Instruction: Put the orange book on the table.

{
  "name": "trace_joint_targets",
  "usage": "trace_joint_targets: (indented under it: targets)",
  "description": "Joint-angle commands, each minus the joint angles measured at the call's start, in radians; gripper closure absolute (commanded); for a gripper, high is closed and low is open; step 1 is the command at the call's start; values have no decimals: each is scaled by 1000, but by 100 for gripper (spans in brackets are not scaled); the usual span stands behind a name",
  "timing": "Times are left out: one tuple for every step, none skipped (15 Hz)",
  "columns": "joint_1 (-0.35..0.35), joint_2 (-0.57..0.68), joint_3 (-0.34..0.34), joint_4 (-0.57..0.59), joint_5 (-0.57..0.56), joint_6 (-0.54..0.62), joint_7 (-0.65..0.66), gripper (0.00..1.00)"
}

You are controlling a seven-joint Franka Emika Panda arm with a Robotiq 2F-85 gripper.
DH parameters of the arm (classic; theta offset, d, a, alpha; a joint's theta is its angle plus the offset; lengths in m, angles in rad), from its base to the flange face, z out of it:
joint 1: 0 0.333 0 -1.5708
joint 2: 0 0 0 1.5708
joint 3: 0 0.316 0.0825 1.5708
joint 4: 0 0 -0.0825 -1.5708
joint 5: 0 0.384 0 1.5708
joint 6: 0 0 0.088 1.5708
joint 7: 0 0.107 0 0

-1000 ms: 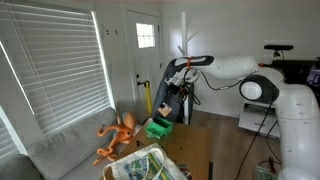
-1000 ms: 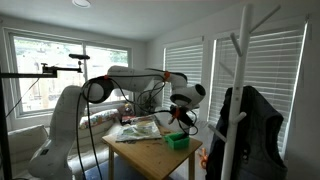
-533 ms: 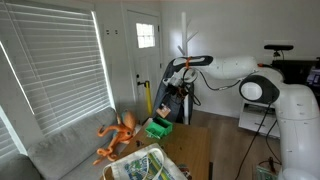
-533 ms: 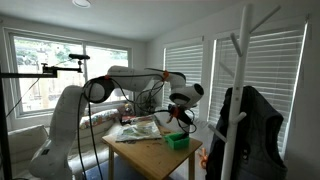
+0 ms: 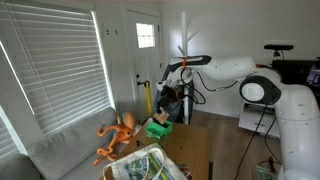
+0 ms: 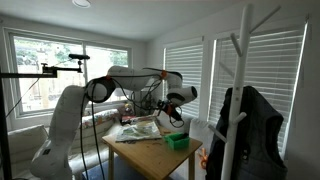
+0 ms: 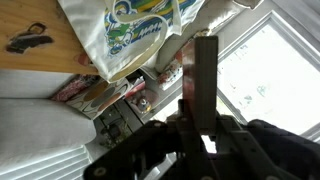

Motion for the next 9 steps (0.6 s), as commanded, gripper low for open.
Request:
trace_joint_targets:
  targets:
    - [16,3,-24,6,11,-9,-1,81]
    - [15,3,-26,6,13,-9,-3,81]
    - [14,3,-28,6,14,-9,-3,95]
    - [12,-8,-29,-7,-10,-74,24,95]
    - [12,-32,-34,-36,-36,-132,63,95]
    - [11,-51,-37,-61,-46,-182,85,95]
    - [12,-72,-42,-87,-57,-231,110,95]
    - [14,-93,-46,-119,-64,-281,131,95]
    - [17,-109,-51,-144,-72,-326,158,95]
